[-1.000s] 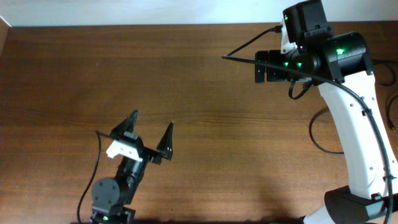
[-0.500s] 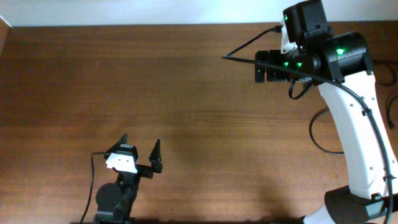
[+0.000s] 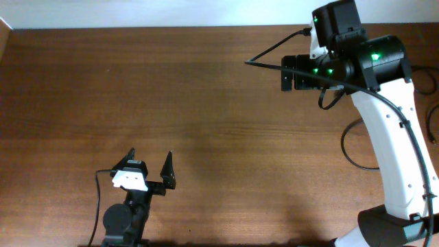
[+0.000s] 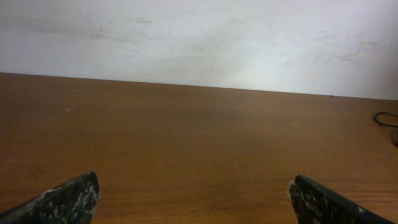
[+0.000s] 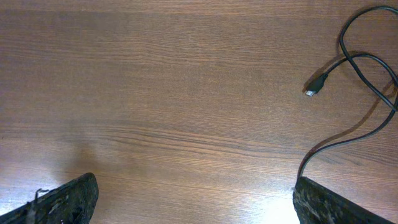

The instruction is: Untangle cables

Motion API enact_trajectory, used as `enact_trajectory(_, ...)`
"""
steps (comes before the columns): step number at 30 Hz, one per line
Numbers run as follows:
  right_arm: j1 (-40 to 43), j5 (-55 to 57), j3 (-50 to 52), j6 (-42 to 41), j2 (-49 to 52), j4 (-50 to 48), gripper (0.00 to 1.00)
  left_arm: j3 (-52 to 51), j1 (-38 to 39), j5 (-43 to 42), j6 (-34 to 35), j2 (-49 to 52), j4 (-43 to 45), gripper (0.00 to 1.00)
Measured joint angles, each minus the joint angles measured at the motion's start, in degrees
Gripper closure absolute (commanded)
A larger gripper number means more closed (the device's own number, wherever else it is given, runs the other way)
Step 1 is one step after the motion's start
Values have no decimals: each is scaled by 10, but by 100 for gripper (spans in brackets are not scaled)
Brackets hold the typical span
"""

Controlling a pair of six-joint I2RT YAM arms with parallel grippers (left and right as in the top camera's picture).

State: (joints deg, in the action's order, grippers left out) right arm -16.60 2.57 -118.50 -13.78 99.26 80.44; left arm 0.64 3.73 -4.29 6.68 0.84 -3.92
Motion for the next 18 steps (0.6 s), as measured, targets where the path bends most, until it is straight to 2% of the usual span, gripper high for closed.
enact_trajectory(18,0,0,0,0,0,0,1,0,-14,27,-20,0,-4,1)
